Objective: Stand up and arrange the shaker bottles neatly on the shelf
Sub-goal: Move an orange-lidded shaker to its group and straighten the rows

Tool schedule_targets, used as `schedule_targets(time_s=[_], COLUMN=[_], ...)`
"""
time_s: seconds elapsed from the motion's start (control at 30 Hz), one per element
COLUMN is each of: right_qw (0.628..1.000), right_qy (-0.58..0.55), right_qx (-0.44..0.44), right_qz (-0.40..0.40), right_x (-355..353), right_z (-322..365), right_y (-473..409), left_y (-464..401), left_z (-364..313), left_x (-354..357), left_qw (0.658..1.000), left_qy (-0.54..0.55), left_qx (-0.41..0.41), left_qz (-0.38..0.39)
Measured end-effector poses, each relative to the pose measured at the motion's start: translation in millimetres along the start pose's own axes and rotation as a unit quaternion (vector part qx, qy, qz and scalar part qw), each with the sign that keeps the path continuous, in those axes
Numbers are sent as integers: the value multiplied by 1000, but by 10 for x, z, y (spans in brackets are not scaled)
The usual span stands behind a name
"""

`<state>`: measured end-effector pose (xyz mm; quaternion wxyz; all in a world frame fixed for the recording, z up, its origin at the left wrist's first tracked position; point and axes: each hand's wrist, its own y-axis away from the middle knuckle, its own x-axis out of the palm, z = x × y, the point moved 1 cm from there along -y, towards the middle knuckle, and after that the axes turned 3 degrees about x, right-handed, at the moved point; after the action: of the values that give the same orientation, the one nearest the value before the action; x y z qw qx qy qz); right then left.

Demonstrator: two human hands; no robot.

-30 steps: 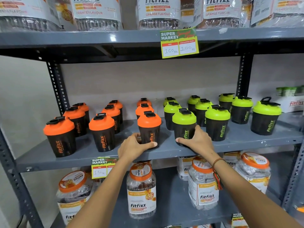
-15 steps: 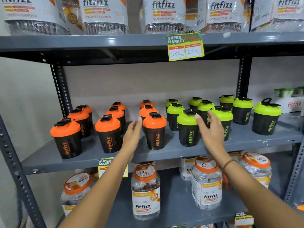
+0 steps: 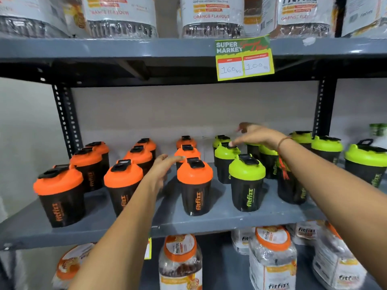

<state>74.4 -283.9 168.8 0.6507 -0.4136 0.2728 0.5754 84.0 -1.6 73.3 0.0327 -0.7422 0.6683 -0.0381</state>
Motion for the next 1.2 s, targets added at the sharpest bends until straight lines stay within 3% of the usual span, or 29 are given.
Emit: schedule_targets(time_s=[0.1, 0.27, 0.6, 1.2], right_qw=[992, 979, 983, 990], right_qy=[95, 120, 88, 54], right_qx=[14, 46, 58, 62], right_qz=[77, 158, 150, 117], right_x=[135, 365, 389, 310], right_z=[20, -41, -112, -123], right_y=[-223, -477, -590, -378], left_y=[-200, -219, -212, -153], left_z=[128, 176, 150, 208], left_x=[25, 112, 228, 144], left_qw=[998, 995, 990, 996], left_qy=[-14, -35, -64, 11], left_qx=[-23, -16, 15, -37], left_qz=[57, 93, 124, 86])
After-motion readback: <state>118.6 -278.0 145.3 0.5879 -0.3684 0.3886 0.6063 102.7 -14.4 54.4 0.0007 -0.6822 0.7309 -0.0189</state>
